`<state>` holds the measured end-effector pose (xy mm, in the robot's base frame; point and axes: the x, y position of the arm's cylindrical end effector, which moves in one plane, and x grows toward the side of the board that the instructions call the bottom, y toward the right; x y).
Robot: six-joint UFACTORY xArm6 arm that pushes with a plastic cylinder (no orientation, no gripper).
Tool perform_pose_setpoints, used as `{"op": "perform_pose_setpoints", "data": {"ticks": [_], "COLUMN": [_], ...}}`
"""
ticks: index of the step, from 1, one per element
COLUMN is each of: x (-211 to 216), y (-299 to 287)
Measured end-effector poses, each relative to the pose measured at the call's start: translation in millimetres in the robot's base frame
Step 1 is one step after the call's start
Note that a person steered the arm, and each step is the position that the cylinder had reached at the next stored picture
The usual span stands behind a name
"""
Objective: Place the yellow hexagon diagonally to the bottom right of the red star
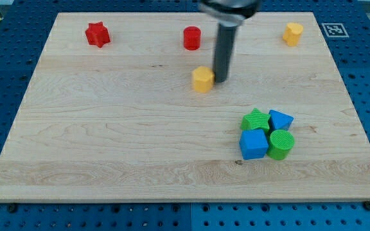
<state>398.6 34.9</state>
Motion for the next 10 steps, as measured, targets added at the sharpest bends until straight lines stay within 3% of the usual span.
{"op": "perform_pose_setpoints", "data": {"ticks": [1,2,3,4,5,7,8,10], "x": [-1,-15,-10,6,5,9,46,67], "y": [-12,11,-19,-88,-102,2,-5,-107]}}
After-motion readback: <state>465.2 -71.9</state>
